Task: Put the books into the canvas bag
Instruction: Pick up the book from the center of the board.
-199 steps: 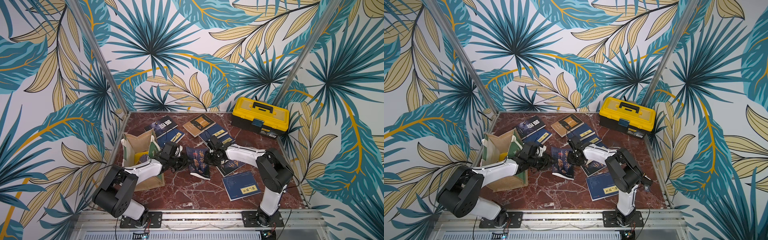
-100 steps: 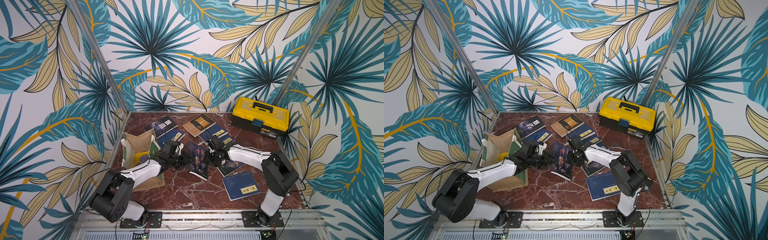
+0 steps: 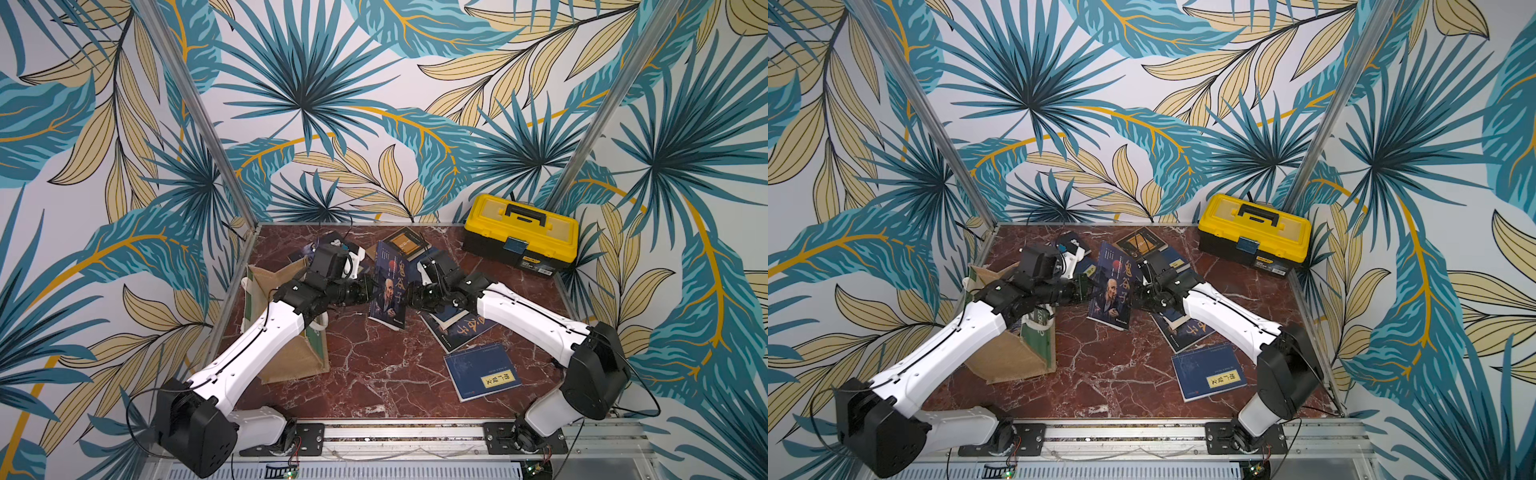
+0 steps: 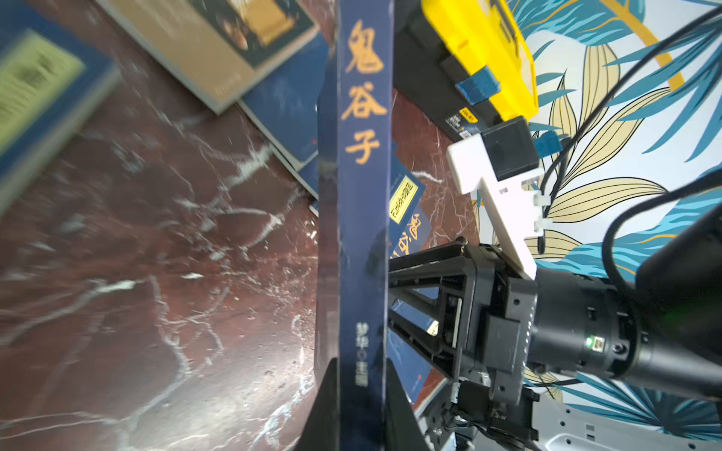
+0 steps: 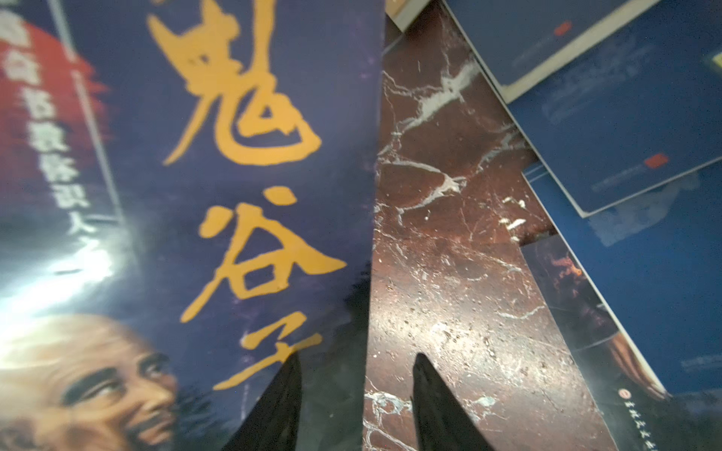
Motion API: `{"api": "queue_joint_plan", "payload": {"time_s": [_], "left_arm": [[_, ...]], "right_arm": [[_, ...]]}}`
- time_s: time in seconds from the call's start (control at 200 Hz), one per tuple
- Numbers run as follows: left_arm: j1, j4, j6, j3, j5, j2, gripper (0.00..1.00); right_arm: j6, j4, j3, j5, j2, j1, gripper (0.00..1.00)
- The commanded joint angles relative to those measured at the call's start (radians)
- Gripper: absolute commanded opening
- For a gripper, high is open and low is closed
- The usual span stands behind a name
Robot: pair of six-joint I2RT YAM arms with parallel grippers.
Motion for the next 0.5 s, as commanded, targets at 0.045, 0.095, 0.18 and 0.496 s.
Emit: {"api": "queue_joint_plan", "payload": {"time_s": [0.045, 0.095, 0.18, 0.496], "left_arm": [[0.039, -0.109, 0.163, 0.106, -0.135, -0.136, 0.0], [0.06, -0.126, 0.183, 0.124, -0.16, -0.18, 0.0], [0.084, -0.174, 0.225, 0.162, -0.223, -0.248, 0.0], [0.086, -0.337, 0.377, 0.247, -0.588, -0.507, 0.0]], "right_arm": [[-0.04, -0.042, 0.077, 0.042, -0.012, 0.029, 0.47], [-0.046, -0.037, 0.108, 0.045, -0.001, 0.04, 0.47], [-0.056, -0.034, 0.181, 0.045, 0.037, 0.065, 0.48], [-0.114, -0.104, 0.601, 0.015, 0.302, 0.204, 0.48]]}}
